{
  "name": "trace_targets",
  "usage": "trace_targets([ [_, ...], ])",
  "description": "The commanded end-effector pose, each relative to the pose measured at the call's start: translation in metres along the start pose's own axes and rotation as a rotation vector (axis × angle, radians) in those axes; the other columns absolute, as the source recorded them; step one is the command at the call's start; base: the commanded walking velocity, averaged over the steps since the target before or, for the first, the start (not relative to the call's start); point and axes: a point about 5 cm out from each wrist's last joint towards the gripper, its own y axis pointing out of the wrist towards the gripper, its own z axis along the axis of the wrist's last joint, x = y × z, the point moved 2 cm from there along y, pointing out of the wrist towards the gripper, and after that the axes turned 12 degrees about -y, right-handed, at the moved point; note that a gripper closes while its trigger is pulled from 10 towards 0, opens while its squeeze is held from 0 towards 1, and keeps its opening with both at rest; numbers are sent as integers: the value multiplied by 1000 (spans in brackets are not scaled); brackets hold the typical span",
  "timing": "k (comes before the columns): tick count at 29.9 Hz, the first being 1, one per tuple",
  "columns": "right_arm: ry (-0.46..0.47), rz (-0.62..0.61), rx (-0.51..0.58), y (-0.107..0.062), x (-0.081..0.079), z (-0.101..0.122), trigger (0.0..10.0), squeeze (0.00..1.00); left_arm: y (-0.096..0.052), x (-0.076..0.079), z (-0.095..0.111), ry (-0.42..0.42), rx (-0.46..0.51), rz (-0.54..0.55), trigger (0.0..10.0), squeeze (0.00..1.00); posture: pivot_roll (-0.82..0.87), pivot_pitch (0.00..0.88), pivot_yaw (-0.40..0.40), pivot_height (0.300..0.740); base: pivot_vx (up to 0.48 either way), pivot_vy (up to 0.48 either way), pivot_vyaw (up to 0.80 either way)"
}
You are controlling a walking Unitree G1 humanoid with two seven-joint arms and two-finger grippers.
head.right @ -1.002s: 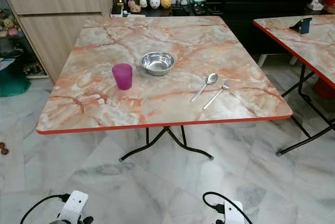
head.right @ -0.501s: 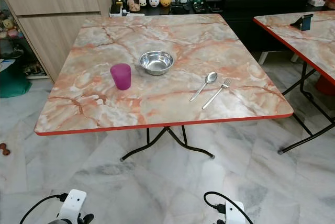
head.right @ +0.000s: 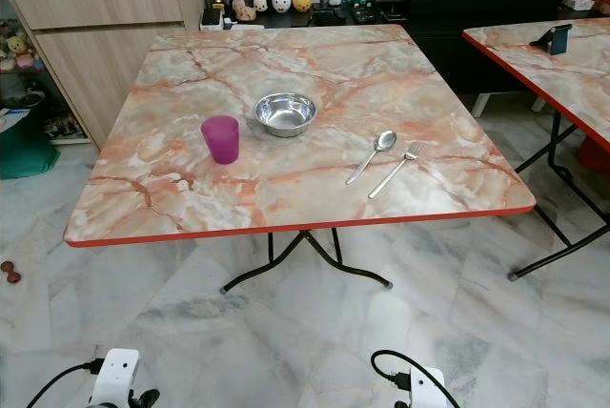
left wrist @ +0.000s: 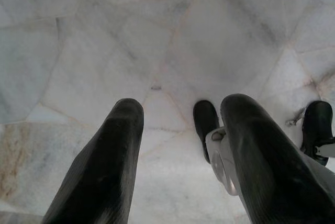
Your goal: Setting the table
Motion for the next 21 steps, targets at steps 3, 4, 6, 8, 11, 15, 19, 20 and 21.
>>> trace_targets([
  [3, 9, 0, -2, 0, 0, -2, 10000, 0, -1, -2, -5, -27, -8, 7, 10000, 0, 34, 0, -5, 740, 0, 0, 0],
  [4, 7, 0, -2, 0, 0, -2, 10000, 0, -1, -2, -5, -26, -9, 6, 10000, 0, 34, 0, -5, 740, 0, 0, 0],
  [6, 6, 1, -2, 0, -1, -2, 10000, 0, -1, -3, -5, -27, -10, 6, 10000, 0, 34, 0, -5, 740, 0, 0, 0],
  [8, 5, 2, -2, 0, -1, -2, 10000, 0, -1, -3, -5, -28, -11, 7, 10000, 0, 36, 0, -7, 740, 0, 0, 0],
  [11, -7, 5, -2, 0, -1, -1, 10000, 0, -1, -3, -5, -37, -12, 8, 10000, 0, 39, 0, -8, 740, 0, 0, 0],
  [15, -26, 8, -1, 0, -1, -1, 10000, 0, -1, -5, -5, -38, -11, 14, 10000, 0, 39, 0, -8, 740, 0, 0, 342],
  [19, -22, 8, -3, 0, -1, -1, 10000, 0, -1, -5, -4, -39, -9, 17, 10000, 0, 39, 0, -8, 740, 0, 0, 800],
  [20, -20, 8, -3, 0, -1, -1, 10000, 0, -1, -5, -4, -40, -8, 18, 10000, 0, 42, 0, -9, 740, 0, 0, 0],
  [21, -19, 8, -3, 0, -1, -1, 10000, 0, -1, -5, -4, -41, -8, 18, 10000, 0, 42, 0, -9, 740, 0, 0, 0],
])
